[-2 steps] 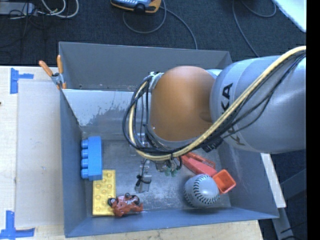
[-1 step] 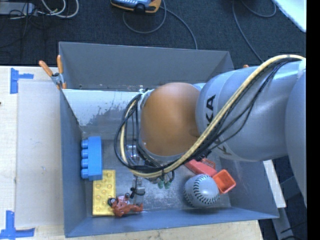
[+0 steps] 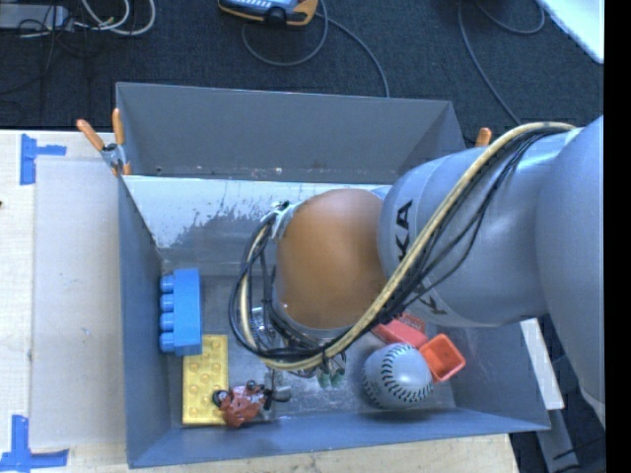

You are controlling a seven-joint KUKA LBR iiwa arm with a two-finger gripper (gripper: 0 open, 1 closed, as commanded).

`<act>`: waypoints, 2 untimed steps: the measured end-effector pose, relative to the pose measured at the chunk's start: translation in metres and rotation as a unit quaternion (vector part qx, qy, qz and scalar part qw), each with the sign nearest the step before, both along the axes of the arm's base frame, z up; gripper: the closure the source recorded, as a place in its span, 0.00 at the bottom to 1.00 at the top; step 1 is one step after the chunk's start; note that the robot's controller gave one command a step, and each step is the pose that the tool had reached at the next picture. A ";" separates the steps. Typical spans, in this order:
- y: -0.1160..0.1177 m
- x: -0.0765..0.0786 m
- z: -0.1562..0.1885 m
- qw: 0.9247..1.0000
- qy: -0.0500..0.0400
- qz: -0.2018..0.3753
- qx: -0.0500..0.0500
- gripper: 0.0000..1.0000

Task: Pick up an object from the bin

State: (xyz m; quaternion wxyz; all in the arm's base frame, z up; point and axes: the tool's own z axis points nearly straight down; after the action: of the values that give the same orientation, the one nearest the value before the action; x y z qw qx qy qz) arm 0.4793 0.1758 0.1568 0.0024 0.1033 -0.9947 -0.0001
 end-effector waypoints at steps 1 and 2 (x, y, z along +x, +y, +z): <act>-0.006 -0.004 -0.021 1.000 0.000 0.029 0.000 0.00; -0.008 -0.003 -0.042 0.984 0.001 0.181 0.001 0.00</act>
Offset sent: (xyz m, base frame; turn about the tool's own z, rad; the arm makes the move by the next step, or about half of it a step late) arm -0.0027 -0.0105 -0.0543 -0.4536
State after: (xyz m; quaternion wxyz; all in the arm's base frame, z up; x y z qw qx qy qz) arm 0.4759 0.1677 0.1152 0.0032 0.2815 -0.9596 -0.0003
